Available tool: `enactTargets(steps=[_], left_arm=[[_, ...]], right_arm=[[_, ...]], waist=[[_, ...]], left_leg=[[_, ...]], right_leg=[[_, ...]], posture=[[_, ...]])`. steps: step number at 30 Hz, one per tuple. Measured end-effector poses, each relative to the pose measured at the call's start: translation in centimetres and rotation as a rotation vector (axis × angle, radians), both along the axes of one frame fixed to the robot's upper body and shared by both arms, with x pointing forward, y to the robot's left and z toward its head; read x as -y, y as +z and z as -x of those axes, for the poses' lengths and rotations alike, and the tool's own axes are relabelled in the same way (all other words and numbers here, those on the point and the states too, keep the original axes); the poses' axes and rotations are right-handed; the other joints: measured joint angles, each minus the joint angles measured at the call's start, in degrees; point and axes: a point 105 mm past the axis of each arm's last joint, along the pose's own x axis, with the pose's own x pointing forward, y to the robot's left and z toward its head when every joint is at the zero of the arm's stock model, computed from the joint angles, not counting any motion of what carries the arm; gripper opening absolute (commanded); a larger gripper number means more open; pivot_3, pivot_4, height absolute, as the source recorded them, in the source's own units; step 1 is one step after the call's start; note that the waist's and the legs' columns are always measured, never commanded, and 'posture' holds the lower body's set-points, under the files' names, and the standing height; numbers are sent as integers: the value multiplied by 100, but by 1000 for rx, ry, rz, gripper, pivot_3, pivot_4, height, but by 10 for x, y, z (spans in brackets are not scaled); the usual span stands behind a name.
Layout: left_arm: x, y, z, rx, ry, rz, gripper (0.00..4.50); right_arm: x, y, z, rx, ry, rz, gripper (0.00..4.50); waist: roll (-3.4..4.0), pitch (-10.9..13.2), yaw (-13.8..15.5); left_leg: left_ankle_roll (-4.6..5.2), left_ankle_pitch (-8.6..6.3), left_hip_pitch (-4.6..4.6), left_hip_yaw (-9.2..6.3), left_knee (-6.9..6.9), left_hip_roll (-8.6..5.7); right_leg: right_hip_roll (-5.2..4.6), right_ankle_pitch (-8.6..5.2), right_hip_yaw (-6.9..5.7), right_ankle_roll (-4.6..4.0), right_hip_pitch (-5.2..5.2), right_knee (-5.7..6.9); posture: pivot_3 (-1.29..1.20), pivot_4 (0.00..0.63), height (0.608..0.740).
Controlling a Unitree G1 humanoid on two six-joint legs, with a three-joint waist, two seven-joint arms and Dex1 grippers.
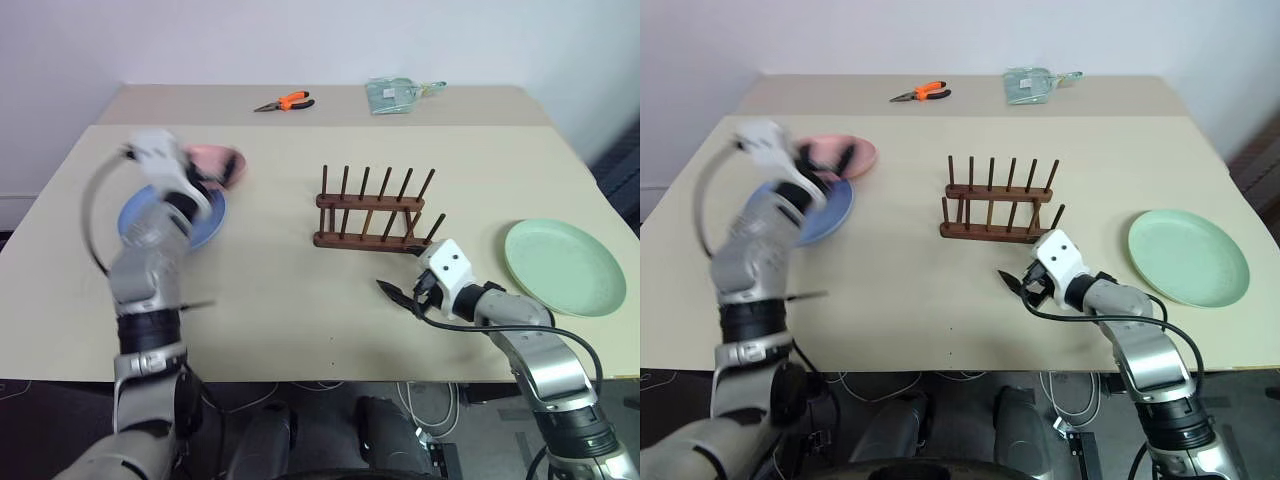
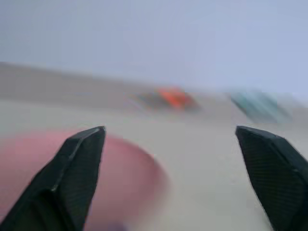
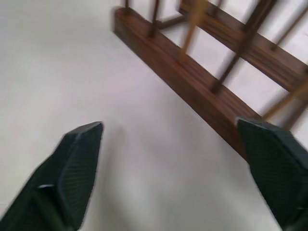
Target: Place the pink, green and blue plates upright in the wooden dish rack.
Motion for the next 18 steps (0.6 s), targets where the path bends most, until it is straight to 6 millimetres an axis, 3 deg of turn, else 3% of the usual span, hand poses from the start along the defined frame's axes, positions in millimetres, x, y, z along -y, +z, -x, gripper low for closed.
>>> enactTargets(steps=[2,4,6,9,15,18], left_arm=[[-24,-3,4,-29,135,86,4451],[-43,-28,6,-127,233,206,4451],[-50,-48,6,-209,252,282,4451],[-47,-65,-3,-289,192,406,4451],[-32,-77,-29,-367,71,613,4451],[-25,-92,-39,-407,47,688,3611]], right_arm=[[-5,-1,0,-3,18,-1,4476],[-10,1,-1,5,34,-8,4476],[-13,3,-2,13,41,-14,4476],[-18,5,-3,20,51,-30,4476],[-20,-2,2,1,49,-35,4476],[-13,-7,7,-10,17,-32,4500]], waist=[[2,-2,3],[0,0,8],[-16,3,15],[-24,0,64],[-24,-1,102],[-25,-1,114]], left_leg=[[-1,0,2,0,-1,-2],[-2,1,-3,-3,1,-2],[-6,4,-8,-6,5,-3],[-6,4,-9,-8,10,-5],[-7,4,-7,-6,4,-6],[-7,4,-8,-4,5,-7]], right_leg=[[0,2,1,-4,0,2],[0,3,0,-5,-4,4],[4,3,-2,-6,-5,5],[3,4,-3,-5,-1,4],[3,4,-3,-5,-5,5],[2,4,-2,-5,-5,4]], posture=[[0,150,740],[0,150,740],[0,150,740],[0,150,740],[0,150,740],[0,150,740]])
